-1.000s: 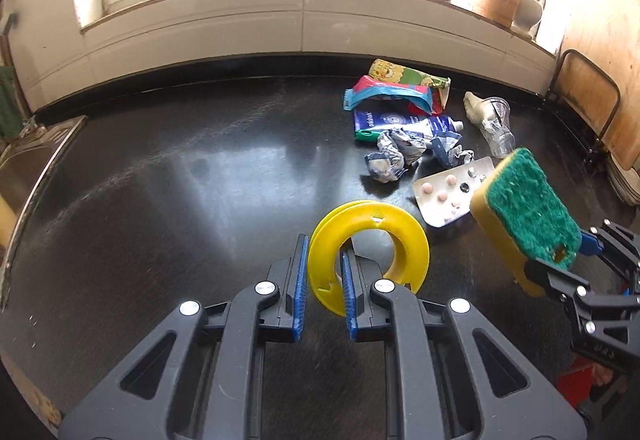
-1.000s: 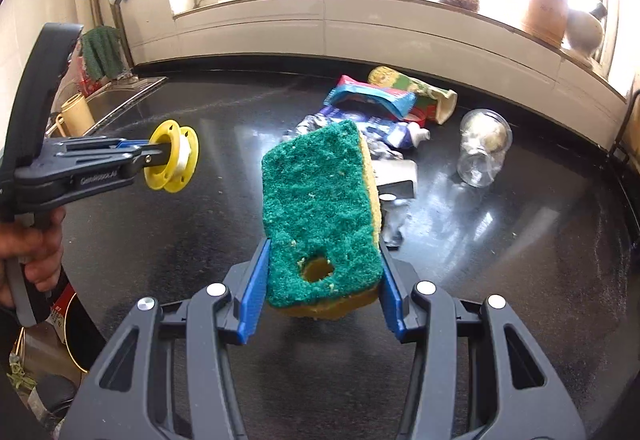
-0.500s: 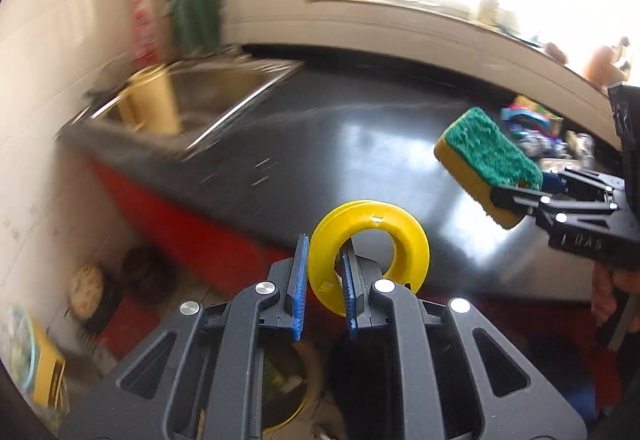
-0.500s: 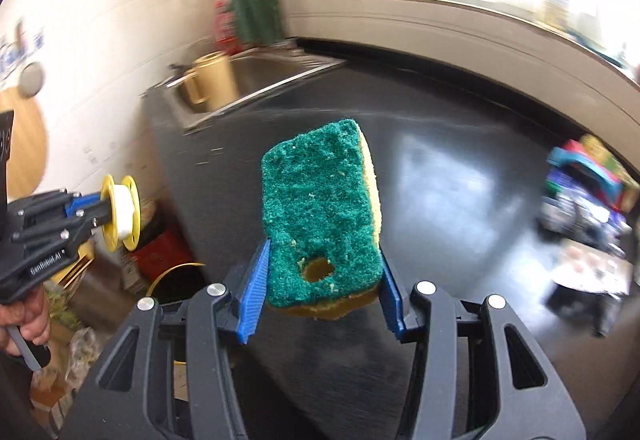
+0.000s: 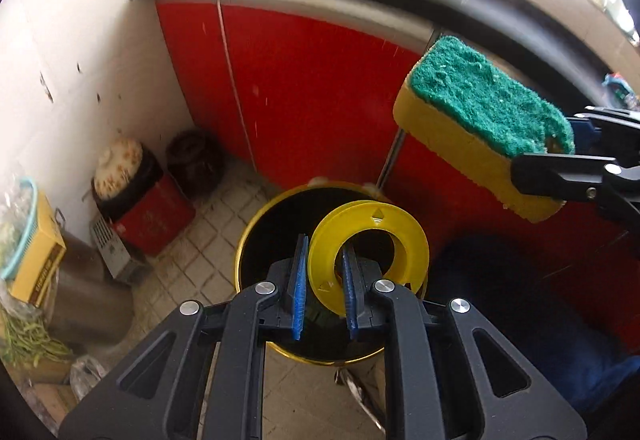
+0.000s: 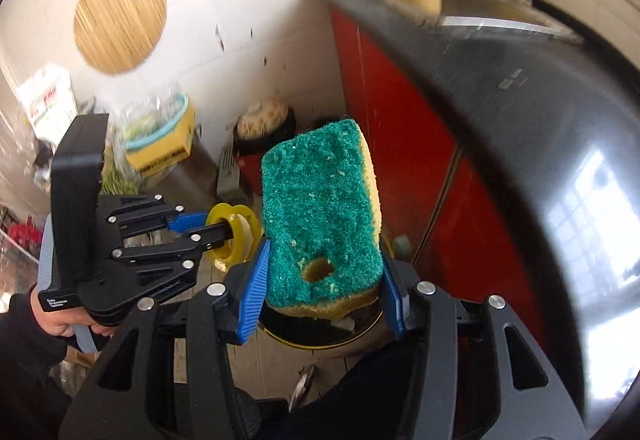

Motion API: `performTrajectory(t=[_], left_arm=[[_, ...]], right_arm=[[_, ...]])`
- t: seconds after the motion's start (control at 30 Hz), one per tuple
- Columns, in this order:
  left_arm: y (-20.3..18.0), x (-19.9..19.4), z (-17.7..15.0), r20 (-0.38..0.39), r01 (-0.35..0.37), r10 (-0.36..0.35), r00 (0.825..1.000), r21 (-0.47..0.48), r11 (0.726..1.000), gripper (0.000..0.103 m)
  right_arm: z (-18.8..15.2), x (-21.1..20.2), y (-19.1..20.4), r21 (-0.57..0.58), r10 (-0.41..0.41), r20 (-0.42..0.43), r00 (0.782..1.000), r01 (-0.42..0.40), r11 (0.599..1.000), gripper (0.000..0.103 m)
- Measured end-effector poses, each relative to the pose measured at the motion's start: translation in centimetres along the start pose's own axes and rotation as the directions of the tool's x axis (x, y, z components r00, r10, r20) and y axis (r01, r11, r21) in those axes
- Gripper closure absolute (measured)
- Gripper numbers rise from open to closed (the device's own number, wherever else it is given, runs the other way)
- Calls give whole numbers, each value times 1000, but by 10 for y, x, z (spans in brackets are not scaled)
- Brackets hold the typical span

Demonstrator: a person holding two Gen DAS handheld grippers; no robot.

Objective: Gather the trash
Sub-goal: 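Carry reel and sponge over the bin and open both tools, then swing both tools back toward the countertop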

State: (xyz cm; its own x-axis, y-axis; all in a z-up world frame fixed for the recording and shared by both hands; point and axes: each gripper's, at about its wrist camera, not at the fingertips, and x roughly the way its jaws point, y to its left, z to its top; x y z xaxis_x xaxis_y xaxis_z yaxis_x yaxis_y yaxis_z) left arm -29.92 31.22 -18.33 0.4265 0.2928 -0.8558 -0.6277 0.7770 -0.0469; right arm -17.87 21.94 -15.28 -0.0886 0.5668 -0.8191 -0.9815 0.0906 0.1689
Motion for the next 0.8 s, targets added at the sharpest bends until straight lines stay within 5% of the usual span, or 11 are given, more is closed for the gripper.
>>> performTrajectory(t=[0.37,0.6,0.8], left_arm=[[26,97,-46,-148,51,-56,987,-35,998,88],[24,99,-50,-148,48,-52,988,-27,998,88],[28,104,-50,-161,24,-31,986,-45,999,80]], right_arm=[[-12,124,-17,102,28,-211,977,-6,995,54],[-32,127,-34,118,29,-224,974,-2,993,54],[-26,128,-37,132,40,-227,973,-10,991,42]])
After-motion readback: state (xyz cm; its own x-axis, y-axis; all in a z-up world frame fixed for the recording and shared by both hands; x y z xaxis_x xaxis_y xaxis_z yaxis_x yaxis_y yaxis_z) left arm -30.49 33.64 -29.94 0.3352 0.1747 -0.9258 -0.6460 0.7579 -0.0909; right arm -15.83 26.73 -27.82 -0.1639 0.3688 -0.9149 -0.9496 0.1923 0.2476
